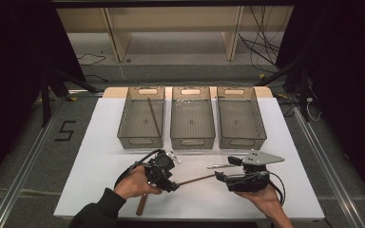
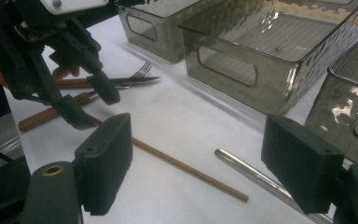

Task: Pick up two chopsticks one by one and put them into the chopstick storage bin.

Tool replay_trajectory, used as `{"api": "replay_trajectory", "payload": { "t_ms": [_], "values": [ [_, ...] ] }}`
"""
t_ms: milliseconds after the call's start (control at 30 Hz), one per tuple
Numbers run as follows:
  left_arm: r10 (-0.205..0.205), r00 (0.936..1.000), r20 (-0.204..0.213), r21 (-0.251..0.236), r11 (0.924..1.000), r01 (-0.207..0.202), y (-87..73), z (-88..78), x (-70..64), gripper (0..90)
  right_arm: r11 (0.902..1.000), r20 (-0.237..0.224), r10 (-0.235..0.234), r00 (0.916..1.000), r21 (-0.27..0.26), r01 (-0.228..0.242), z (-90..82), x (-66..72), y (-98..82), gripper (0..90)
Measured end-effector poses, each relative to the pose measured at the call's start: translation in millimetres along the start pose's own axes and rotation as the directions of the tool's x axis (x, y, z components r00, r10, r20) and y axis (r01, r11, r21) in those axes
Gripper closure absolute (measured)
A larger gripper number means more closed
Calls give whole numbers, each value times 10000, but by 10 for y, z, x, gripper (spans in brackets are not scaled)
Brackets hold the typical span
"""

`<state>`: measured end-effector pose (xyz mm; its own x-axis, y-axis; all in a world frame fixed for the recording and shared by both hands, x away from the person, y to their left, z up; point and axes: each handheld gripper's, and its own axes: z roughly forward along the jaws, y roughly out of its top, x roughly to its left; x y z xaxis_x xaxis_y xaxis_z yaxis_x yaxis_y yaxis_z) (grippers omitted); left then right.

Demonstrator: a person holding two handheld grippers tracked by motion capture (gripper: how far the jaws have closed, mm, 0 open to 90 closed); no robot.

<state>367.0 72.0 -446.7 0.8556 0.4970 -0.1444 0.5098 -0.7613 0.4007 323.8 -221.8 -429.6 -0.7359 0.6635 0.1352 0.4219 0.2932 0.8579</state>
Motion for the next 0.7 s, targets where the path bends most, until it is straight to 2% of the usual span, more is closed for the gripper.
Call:
{"api": "replay_trajectory", "payload": {
  "t_ms": [333,467,700],
  "values": [
    [443,9986,-281,624,9971,-425,9,136,-21,610,10000,-9,-30,10000,35,30,7,0,-3,256],
    [504,9982,-331,684,9965,-480,8,168,-28,653,10000,-7,-59,10000,59,59,8,0,-3,256],
    [941,9943,-503,971,9913,-889,25,180,-50,719,10000,-5,-48,10000,81,48,10,1,-3,257]
  ]
}}
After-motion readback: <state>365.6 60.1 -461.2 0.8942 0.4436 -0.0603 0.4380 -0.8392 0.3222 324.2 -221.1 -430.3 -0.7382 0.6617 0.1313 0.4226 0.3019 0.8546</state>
